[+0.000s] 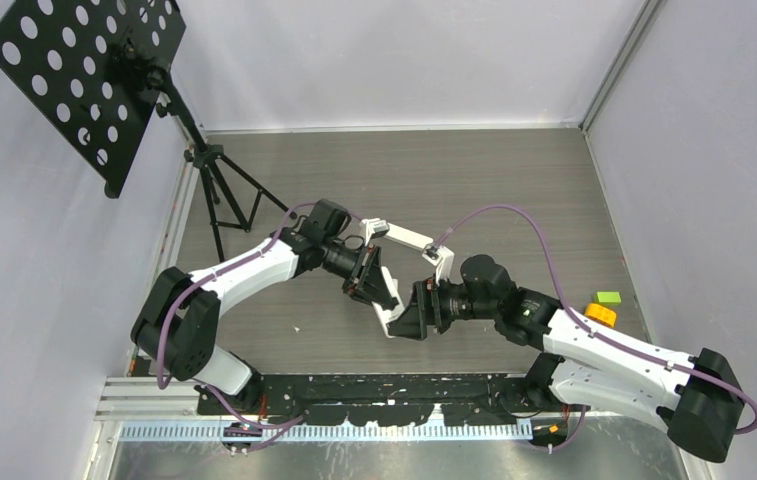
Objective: Load the batteries into the remote control
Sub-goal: Adjust the battery in the remote control.
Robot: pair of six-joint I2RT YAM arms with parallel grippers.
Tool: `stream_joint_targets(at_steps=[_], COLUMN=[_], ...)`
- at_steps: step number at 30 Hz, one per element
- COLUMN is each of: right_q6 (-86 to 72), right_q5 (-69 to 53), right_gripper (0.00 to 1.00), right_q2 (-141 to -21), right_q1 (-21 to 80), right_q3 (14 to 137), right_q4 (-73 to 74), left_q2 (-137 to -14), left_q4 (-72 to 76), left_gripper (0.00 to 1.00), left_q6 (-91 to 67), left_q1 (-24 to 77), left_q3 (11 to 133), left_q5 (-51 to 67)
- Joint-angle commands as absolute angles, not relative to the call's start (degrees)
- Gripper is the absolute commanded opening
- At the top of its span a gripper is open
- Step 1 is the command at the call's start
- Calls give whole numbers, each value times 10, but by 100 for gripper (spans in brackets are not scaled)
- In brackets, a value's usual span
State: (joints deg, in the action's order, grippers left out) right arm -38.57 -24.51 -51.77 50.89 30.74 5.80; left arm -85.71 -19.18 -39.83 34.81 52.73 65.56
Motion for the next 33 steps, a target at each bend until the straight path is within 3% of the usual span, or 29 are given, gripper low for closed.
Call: stream_joint_targets(at_steps=[1, 19, 33], right_q6=[-376, -383, -384], right_q5=[-238, -233, -242], right_gripper=[77, 53, 48], right_q2=[-523, -536, -513], right_q1=[512, 512, 512], right_q3=[329, 315, 290], right_q4=[47, 29, 9], left_q2=[-836, -814, -813], left_q4=[-192, -187, -186], left_gripper=[0, 0, 0], left_q6=[-393, -389, -388], left_q1=[351, 366, 366], left_q3=[542, 540, 540], left_q5=[680, 692, 693])
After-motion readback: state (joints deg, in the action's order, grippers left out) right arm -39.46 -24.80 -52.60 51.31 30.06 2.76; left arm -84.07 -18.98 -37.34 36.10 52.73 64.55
